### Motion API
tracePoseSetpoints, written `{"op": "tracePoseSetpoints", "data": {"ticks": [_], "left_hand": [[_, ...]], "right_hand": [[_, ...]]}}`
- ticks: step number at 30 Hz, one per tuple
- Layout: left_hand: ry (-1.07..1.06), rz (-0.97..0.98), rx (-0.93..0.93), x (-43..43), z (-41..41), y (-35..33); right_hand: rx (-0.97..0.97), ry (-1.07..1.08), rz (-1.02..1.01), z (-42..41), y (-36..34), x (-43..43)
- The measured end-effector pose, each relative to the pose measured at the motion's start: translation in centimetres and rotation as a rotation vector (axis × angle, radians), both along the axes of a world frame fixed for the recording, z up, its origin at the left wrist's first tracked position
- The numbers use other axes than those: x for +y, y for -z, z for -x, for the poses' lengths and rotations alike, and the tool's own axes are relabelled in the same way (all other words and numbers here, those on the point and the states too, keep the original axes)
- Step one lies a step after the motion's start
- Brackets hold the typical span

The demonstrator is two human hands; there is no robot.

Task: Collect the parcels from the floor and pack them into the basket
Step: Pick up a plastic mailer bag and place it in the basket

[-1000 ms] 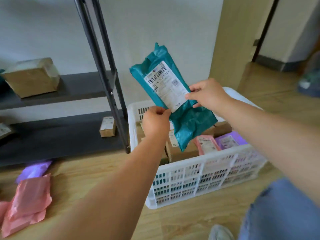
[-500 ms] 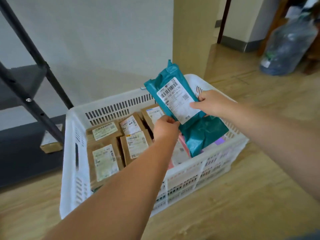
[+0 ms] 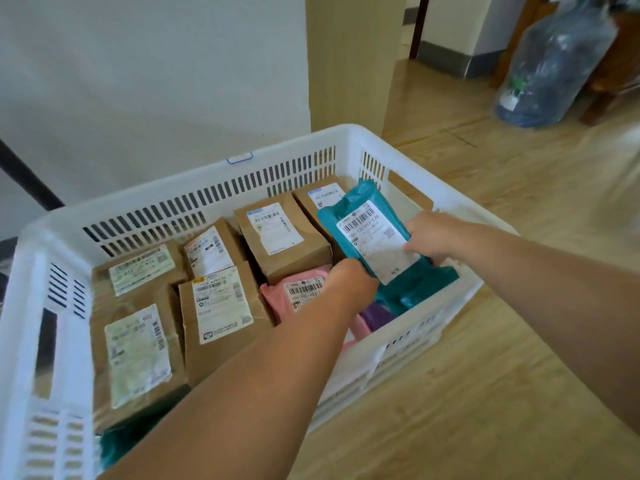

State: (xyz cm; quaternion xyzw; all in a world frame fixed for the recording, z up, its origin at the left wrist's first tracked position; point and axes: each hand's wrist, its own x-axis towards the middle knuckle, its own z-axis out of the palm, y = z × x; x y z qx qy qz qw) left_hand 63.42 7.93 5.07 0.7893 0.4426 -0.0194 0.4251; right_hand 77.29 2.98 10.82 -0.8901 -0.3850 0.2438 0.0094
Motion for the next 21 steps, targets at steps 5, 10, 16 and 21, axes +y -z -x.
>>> {"op": "tracePoseSetpoints", "data": {"ticks": [5,10,16,21], "left_hand": [[0.251,-0.03,0.081,-0.4,-0.6,1.4],[0.089,-0.26,0.049,0.4,-1.1,1.9],[0.208,-0.443,0.02,1.5,-0.8,2.3],[0.364,-0.496,0.163,2.6,-1.1,3.5]], "right_hand": [[0.127,0.043,0.219,-1.0,0.6,-0.7],[-0.031,-0.138,0.44,-0.4,0.7,-1.0],[-0.063,-0.167,0.513,0.2,0.3,-0.7],[-0.109,-0.22,0.551,0.2,0.6,-0.3]]}}
